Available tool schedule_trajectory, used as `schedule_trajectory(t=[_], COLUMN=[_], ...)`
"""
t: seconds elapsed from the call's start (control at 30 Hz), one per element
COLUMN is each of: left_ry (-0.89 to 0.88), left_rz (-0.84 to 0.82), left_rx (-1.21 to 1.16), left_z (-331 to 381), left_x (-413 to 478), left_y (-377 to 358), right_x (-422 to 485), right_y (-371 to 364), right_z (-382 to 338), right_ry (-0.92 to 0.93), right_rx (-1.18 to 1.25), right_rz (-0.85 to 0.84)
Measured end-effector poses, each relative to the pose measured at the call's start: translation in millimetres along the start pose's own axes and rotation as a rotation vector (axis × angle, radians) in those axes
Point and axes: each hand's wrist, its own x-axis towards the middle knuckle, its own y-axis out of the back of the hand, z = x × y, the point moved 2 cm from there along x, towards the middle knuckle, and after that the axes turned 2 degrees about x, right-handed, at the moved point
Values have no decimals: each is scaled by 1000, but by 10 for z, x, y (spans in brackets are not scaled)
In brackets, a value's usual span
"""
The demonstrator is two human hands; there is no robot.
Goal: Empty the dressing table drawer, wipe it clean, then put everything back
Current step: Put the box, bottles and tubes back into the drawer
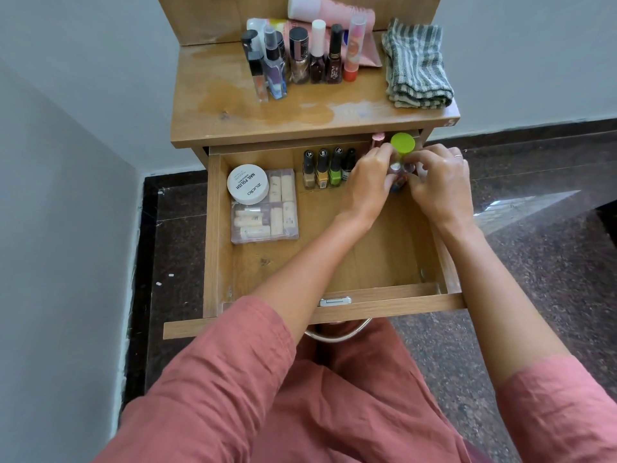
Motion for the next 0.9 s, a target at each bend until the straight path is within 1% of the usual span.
schedule_trajectory(t=[0.43, 0.77, 0.9], left_ry=[15, -28, -54], left_rz=[6, 42, 78], left_rx=[-85, -105, -118], left_z=[-13, 49, 124], left_x=[-18, -12, 26], left_y=[31, 181, 343], right_x=[-8, -2, 70], right_y=[30, 119, 196], right_z=[-25, -155, -283], right_ry=[-66, -57, -73], right_rx=[129, 205, 299], right_rz=[-53, 1, 56])
